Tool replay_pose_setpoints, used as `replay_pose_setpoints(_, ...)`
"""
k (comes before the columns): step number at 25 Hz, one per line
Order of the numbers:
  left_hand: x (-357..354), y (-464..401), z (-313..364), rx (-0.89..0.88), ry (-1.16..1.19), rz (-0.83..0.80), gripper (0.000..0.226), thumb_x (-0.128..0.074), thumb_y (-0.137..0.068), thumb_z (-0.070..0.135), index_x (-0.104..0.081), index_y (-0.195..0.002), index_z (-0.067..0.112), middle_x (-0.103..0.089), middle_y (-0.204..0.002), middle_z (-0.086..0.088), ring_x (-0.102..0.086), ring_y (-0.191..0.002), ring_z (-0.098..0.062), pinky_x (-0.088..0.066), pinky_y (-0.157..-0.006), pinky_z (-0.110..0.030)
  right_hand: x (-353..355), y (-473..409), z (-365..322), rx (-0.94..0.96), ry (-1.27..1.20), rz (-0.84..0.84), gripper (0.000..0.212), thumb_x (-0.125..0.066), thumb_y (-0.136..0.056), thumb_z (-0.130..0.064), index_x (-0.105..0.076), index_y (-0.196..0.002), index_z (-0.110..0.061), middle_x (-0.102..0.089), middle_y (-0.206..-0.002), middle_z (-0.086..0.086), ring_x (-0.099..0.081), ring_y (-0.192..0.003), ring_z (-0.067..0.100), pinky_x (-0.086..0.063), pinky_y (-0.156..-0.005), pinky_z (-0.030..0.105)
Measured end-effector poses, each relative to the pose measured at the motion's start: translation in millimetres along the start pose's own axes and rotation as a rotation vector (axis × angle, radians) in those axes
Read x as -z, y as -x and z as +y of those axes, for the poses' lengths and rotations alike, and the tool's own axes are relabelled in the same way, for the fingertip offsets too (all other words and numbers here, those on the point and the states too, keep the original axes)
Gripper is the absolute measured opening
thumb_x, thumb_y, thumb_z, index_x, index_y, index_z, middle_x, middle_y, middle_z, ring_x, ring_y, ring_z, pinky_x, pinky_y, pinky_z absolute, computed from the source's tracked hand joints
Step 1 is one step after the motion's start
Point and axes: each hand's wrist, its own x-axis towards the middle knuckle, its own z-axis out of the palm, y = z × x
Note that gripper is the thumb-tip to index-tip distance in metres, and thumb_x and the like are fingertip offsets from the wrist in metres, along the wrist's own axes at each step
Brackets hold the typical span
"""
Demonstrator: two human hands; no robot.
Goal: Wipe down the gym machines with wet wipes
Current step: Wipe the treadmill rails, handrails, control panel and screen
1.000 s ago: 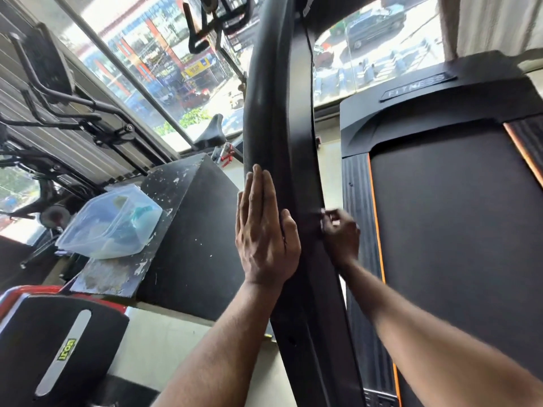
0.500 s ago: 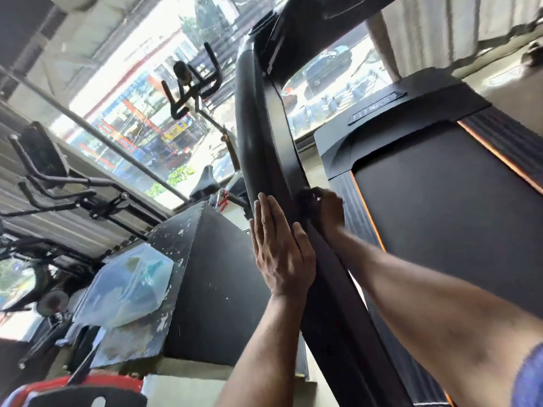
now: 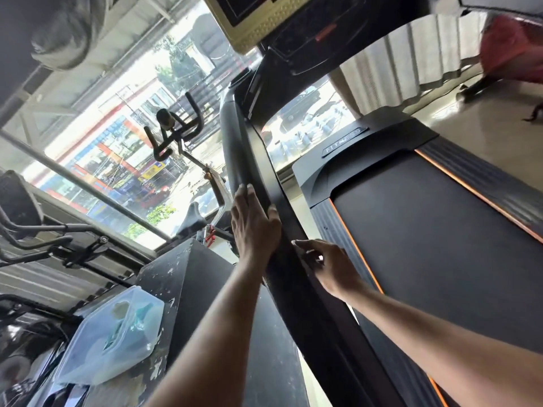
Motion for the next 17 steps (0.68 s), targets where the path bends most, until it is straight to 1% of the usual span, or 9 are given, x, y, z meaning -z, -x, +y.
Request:
replay_pose_setpoints(2,0.3,-45.7,-4.9,0.02,-0.03,-0.085,0.073,-0.044,-0.105,0.036,-0.011,-0.165,0.013,-0.007,-0.173,-0.003,-0.005,-0.159,-0.021,-0.006,-0.13,-0.04,-6.2,-21.0,-4.6,0.035,-0.026,0.005,0.029,-0.069,-0.097,-0.009,-0.074,-0.124,-0.019,-0.073,-0.112,-0.008,-0.069,-0.099,-0.002,-0.055,-0.091,0.023)
replay_pose_setpoints(4,-9.3,-59.7,-9.1,0.019,-0.014,-0.069,0.067,-0.035,-0.106,0.035,-0.01,-0.166,0.016,-0.003,-0.174,0.002,0.001,-0.159,-0.014,0.0,-0.13,-0.036,-13.5,-49.6,-4.3,0.039,-0.049,-0.067,0.038,-0.062,-0.099,-0.004,-0.066,-0.135,-0.015,-0.065,-0.135,-0.001,-0.058,-0.127,0.007,-0.044,-0.107,0.022)
replay_pose_setpoints(5,-11.8,-57.9,-10.5,0.033,0.002,-0.05,0.065,-0.032,-0.106,0.035,-0.011,-0.166,0.018,-0.003,-0.174,0.004,0.002,-0.159,-0.011,0.002,-0.129,-0.033,-19.2,-68.8,0.9,0.034,-0.024,-0.103,0.046,-0.056,-0.101,-0.001,-0.058,-0.144,-0.016,-0.055,-0.145,-0.003,-0.045,-0.136,0.005,-0.034,-0.111,0.015)
replay_pose_setpoints(7,-12.6,-52.4,-11.0,0.042,0.018,-0.03,0.065,-0.03,-0.104,0.032,-0.013,-0.166,0.019,-0.005,-0.173,0.006,0.001,-0.159,-0.007,0.002,-0.129,-0.031,-23.0,-106.9,19.4,-0.112,-0.038,-0.17,0.049,-0.044,-0.106,-0.007,-0.045,-0.153,-0.022,-0.045,-0.153,-0.005,-0.035,-0.14,0.004,-0.025,-0.102,-0.001)
replay_pose_setpoints(9,-11.0,-47.5,-11.2,0.023,0.0,-0.03,0.065,-0.034,-0.103,0.027,-0.017,-0.165,0.017,-0.009,-0.173,0.004,-0.001,-0.159,-0.009,-0.001,-0.129,-0.032,-16.9,-122.2,31.0,-0.367,-0.076,-0.189,0.049,-0.046,-0.105,-0.01,-0.052,-0.147,-0.035,-0.055,-0.144,0.002,-0.054,-0.13,0.015,-0.037,-0.086,0.006)
replay_pose_setpoints(11,-9.3,-51.3,-8.0,0.03,-0.01,-0.048,0.064,-0.037,-0.103,0.025,-0.02,-0.164,0.013,-0.012,-0.173,0.001,-0.006,-0.159,-0.013,-0.006,-0.13,-0.036,-5.3,-114.8,26.1,-0.479,0.009,-0.231,0.062,-0.053,-0.099,-0.004,-0.059,-0.133,-0.056,-0.064,-0.121,0.005,-0.064,-0.097,0.01,-0.039,-0.07,0.015)
replay_pose_setpoints(13,-4.6,-48.5,-6.2,0.028,-0.013,-0.07,0.063,-0.036,-0.104,0.027,-0.022,-0.163,0.01,-0.015,-0.172,-0.002,-0.01,-0.16,-0.018,-0.013,-0.129,-0.043,-1.3,-95.8,-16.7,-0.453,-0.045,-0.214,0.058,-0.055,-0.101,-0.006,-0.056,-0.141,-0.047,-0.066,-0.129,-0.011,-0.062,-0.112,-0.001,-0.046,-0.087,0.013)
replay_pose_setpoints(15,-2.8,-50.8,-4.3,0.049,-0.02,-0.109,0.063,-0.035,-0.105,0.029,-0.021,-0.163,0.009,-0.015,-0.172,-0.004,-0.012,-0.16,-0.021,-0.016,-0.128,-0.048,-6.0,-100.4,-57.8,-0.36,-0.193,-0.163,0.052,-0.05,-0.103,-0.001,-0.055,-0.147,-0.029,-0.055,-0.143,-0.023,-0.048,-0.134,-0.008,-0.037,-0.111,0.014)
replay_pose_setpoints(17,0.9,-49.6,-1.4,0.071,-0.016,-0.146,0.064,-0.034,-0.105,0.03,-0.021,-0.163,0.008,-0.013,-0.173,-0.005,-0.011,-0.16,-0.022,-0.016,-0.127,-0.05,-14.4,-142.3,-78.2,-0.263,-0.201,-0.159,0.058,-0.044,-0.099,0.005,-0.049,-0.151,-0.02,-0.043,-0.149,-0.027,-0.038,-0.14,-0.012,-0.028,-0.117,0.013)
